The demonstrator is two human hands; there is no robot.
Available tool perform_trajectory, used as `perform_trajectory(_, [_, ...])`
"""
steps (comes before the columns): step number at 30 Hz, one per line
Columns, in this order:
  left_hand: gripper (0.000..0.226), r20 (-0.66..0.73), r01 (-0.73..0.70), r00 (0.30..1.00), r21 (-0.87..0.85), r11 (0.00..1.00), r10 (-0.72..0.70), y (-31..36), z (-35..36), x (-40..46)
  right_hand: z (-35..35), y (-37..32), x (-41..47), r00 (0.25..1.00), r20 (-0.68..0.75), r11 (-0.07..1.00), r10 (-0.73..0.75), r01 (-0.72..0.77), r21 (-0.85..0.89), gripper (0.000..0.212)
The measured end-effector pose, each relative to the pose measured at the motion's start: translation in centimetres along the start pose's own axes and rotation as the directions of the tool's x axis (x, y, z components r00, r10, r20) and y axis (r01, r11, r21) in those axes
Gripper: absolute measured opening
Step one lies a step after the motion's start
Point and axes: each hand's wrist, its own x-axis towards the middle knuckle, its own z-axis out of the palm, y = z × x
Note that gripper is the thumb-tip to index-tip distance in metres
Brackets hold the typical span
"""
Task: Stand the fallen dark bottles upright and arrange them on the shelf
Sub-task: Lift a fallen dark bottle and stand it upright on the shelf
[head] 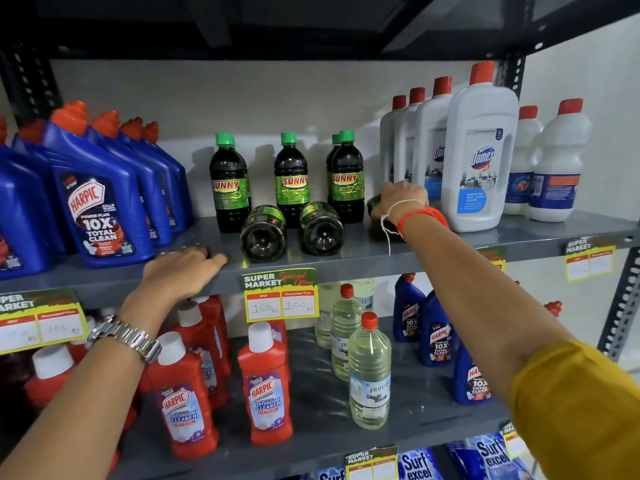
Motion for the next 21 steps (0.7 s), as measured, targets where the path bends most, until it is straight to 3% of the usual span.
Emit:
perform_trajectory(3, [0.070, -0.019, -0.030, 0.999, 0.055, 0.998, 0.031, 0.0, 0.4, -0.1, -0.8, 0.6, -0.4, 0.997, -0.070, 0.997, 0.044, -0.039, 0.071, 0.049])
perform_trajectory(5, [0.066, -0.032, -0.028, 0.999, 0.067, 0.997, 0.030, 0.0, 0.3, -0.2, -0.9, 1.1, -0.2, 0.988, -0.137, 0.967, 0.073, -0.037, 0.253, 0.057])
perform_trajectory(8, [0.073, -0.029, -0.078, 0.996, 0.161, 0.984, 0.084, 0.2, 0.2, -0.3, -1.0, 1.4, -0.1, 0.961, -0.251, 0.836, 0.113, 0.045, 0.546, 0.078])
perform_trajectory(11, [0.077, -0.032, -0.108, 0.993, 0.193, 0.975, 0.116, 0.1, 0.4, -0.3, -1.3, 1.0, -0.3, 0.929, -0.336, 0.681, 0.157, 0.144, 0.718, 0.085])
perform_trajectory(16, [0.073, -0.064, -0.114, 0.989, 0.217, 0.970, 0.131, -0.3, 0.8, 0.1, -0.5, 0.4, -2.2, 0.898, -0.399, 0.451, 0.184, 0.283, 0.846, 0.086])
perform_trajectory(21, [0.061, -0.052, -0.110, 0.991, 0.232, 0.967, 0.126, -0.4, 1.1, 0.3, 2.1, 0.5, -4.3, 0.898, -0.430, 0.408, 0.094, 0.359, 0.839, 0.077])
